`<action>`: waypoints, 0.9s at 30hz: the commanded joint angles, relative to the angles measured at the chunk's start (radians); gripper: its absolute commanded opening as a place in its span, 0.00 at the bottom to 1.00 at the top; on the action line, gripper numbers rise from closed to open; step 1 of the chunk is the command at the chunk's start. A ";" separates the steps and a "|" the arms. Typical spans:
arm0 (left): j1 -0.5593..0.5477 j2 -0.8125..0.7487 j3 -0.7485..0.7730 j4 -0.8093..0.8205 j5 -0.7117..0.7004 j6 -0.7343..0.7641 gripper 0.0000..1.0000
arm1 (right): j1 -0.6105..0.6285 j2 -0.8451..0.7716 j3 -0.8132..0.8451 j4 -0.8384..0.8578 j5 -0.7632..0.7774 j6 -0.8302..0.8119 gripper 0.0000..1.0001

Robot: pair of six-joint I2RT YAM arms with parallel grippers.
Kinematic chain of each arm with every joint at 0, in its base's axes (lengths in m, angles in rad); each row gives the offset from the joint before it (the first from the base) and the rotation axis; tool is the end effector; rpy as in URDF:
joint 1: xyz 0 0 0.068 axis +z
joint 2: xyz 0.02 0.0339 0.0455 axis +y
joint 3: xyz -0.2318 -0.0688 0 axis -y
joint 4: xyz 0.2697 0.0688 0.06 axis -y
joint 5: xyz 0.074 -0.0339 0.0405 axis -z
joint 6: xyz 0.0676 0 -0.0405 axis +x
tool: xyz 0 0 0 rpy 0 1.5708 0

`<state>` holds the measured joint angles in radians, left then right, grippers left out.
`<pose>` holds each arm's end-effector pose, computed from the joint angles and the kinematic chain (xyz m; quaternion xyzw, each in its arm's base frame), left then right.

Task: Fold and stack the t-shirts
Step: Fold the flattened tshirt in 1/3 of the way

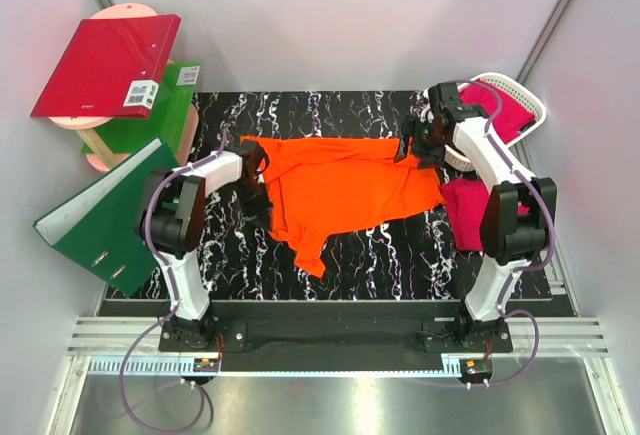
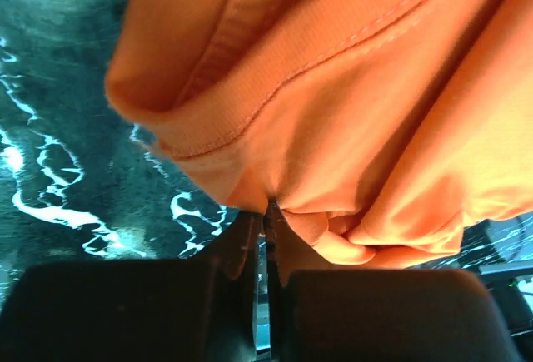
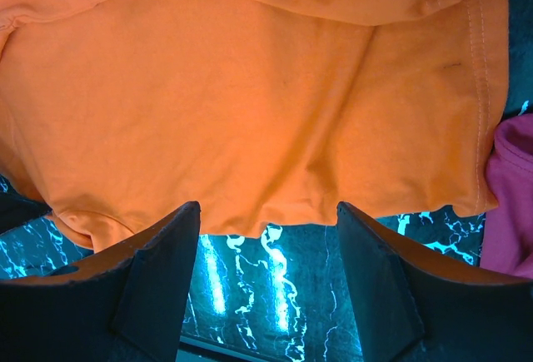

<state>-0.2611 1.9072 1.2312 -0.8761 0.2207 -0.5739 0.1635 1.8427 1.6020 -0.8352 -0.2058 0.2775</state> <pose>0.3315 -0.1039 0.0704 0.1538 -0.9819 0.1044 0.0362 0.4171 0.0828 0.2074 0.0298 0.9643 0.1505 0.2160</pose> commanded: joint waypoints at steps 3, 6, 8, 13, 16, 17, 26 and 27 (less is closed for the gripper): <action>-0.009 -0.043 0.034 -0.032 -0.015 0.002 0.00 | 0.004 0.010 0.033 -0.007 -0.050 -0.006 0.74; -0.001 -0.071 0.043 -0.098 -0.087 0.012 0.00 | 0.005 0.024 0.035 -0.010 -0.060 -0.006 0.74; 0.009 -0.077 0.053 -0.121 -0.139 0.026 0.00 | 0.004 0.033 0.035 -0.015 -0.069 -0.006 0.73; 0.046 -0.068 0.091 -0.153 -0.194 0.029 0.00 | 0.005 0.058 0.045 -0.019 -0.090 -0.006 0.73; 0.063 -0.034 0.141 -0.176 -0.217 0.032 0.00 | 0.005 0.067 0.055 -0.024 -0.095 -0.006 0.73; 0.069 -0.011 0.154 -0.184 -0.219 0.035 0.00 | 0.005 0.069 0.056 -0.027 -0.093 -0.006 0.73; 0.128 0.042 0.160 -0.258 -0.256 0.066 0.00 | 0.005 0.081 0.056 -0.044 -0.083 -0.012 0.73; 0.132 0.043 0.136 -0.256 -0.257 0.069 0.00 | 0.004 0.082 0.056 -0.044 -0.083 -0.012 0.73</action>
<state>-0.1616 1.9415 1.4040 -1.0870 -0.0025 -0.5381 0.1635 1.9148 1.6173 -0.8646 -0.2760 0.2768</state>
